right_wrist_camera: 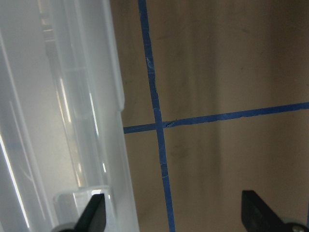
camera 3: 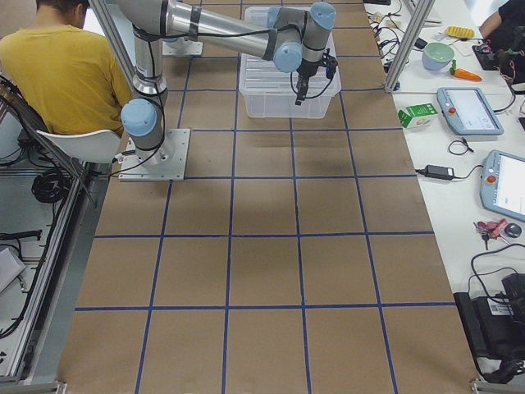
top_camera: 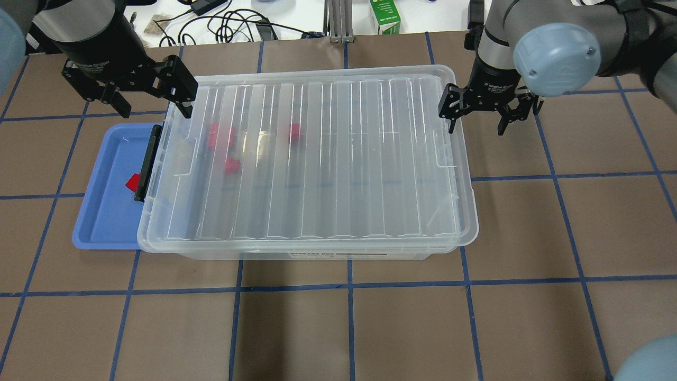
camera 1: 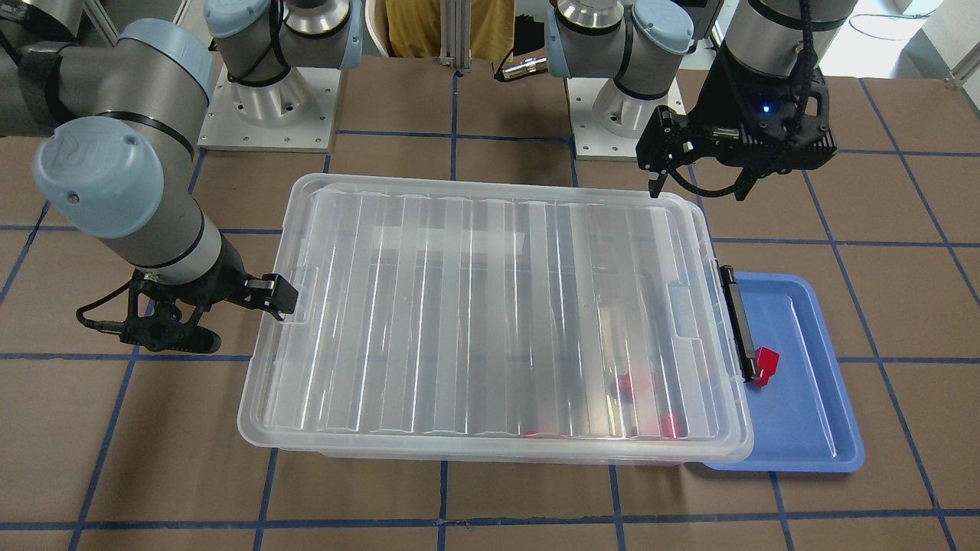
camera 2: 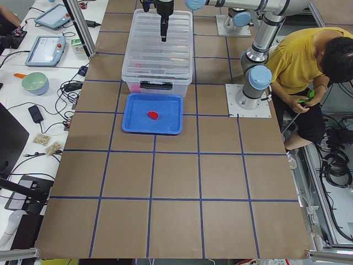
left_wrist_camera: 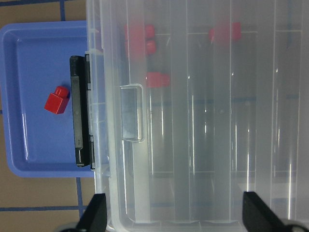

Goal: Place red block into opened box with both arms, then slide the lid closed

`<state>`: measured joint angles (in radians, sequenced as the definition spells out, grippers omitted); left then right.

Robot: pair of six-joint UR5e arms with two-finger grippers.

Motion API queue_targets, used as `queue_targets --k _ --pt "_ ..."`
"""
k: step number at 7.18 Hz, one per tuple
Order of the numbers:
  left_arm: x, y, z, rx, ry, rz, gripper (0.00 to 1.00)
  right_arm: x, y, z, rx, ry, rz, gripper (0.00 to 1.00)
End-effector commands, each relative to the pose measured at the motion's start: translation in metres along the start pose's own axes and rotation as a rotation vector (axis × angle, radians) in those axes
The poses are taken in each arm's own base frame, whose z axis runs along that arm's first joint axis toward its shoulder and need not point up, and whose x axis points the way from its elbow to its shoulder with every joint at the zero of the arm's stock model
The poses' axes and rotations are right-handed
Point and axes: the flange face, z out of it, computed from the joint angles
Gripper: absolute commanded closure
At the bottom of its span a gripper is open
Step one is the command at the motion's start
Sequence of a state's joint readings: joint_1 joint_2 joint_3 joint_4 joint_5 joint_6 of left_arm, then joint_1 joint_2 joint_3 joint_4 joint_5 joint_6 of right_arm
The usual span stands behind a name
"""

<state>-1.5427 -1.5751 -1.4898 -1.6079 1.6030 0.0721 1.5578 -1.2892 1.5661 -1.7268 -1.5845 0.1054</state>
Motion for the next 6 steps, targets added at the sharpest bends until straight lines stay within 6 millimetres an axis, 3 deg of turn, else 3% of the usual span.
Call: queue_targets --k 1,2,3,4,6 --pt "-0.004 0.002 -0.002 0.000 0.004 0.010 0.00 0.010 -0.002 0.001 -0.007 0.013 -0.057 0.00" --pt "-0.018 -0.003 0.009 -0.025 0.004 0.126 0.00 0.022 -0.006 0.001 -0.013 0.009 -0.041 0.00" --pt "-0.043 -0.006 0.022 -0.040 0.016 0.123 0.00 0.032 -0.009 0.001 -0.013 0.006 -0.024 0.00" --pt "-0.078 -0.008 0.029 -0.050 0.025 0.095 0.00 0.039 -0.011 0.001 -0.014 0.006 -0.013 0.00" --pt "-0.162 -0.008 0.042 -0.064 0.043 0.204 0.00 0.060 -0.016 0.001 -0.015 0.003 -0.064 0.00"
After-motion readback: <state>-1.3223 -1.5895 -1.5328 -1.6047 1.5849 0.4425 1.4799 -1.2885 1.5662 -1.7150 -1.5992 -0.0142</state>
